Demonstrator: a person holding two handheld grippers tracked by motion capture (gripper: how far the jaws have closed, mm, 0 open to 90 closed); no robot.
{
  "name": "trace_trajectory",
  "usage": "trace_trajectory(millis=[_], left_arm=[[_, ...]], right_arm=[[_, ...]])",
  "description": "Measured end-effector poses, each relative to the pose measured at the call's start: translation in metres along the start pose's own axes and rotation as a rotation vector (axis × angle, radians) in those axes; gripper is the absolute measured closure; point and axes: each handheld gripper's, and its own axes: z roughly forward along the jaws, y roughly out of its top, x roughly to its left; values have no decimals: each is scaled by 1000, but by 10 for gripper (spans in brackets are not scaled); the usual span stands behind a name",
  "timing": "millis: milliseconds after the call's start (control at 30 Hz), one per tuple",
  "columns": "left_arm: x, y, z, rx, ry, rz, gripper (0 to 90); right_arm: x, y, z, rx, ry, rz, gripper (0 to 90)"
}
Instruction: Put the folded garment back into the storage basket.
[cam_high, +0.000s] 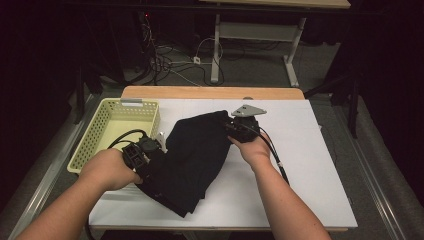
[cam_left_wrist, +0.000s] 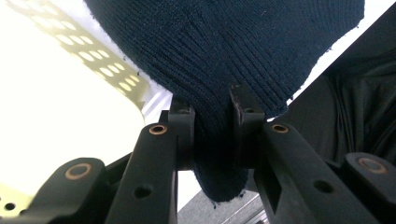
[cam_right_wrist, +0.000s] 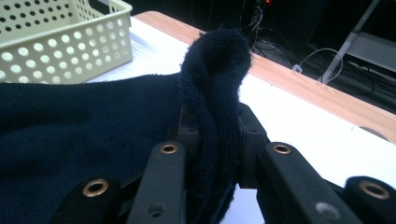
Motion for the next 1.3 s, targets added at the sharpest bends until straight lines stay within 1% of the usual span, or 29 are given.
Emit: trace_trajectory(millis=[267,300,400,433,533,567,667,800,867,900,933,967,1033,1200,1300], left_arm=[[1,0,-11,14,-3,-3,734],[1,0,-12,20,0,2,734],[1,1,-15,24,-6,2,734],[2,1,-16,27,-3,9,734],[2,2,-20,28,-3,7,734],[3,2,-22,32,0,12,734],[4,3,-28,27,1,9,734],[6,1,-38,9,9,5,734],[8,-2,-46,3,15,10,734],[9,-4,-49,-7,17,3,734],[10,-6,-52,-10,21,4,734],[11,-8,-56,-17,25,-6,734],[15,-13,-62,-22,30,-11,734],[23,-30,-75,-39,44,-38,734],[28,-41,-80,-50,46,-57,734]], right_arm=[[3,10,-4,-14,3,-15,774],[3,12,-5,-16,2,-15,774],[3,16,-8,-30,6,-11,773],[3,17,-9,-33,4,-7,773],[4,23,-11,-37,1,-14,774],[4,25,-11,-40,-1,-16,773],[4,32,-14,-48,-6,-28,773],[3,45,-16,-65,-11,-32,773],[2,52,-18,-75,-13,-38,773],[3,56,-19,-82,-13,-40,773],[3,60,-19,-86,-12,-44,773],[4,64,-20,-91,-12,-47,773],[6,72,-20,-103,-10,-56,773],[15,89,-17,-128,5,-73,773],[21,99,-13,-126,10,-88,773]])
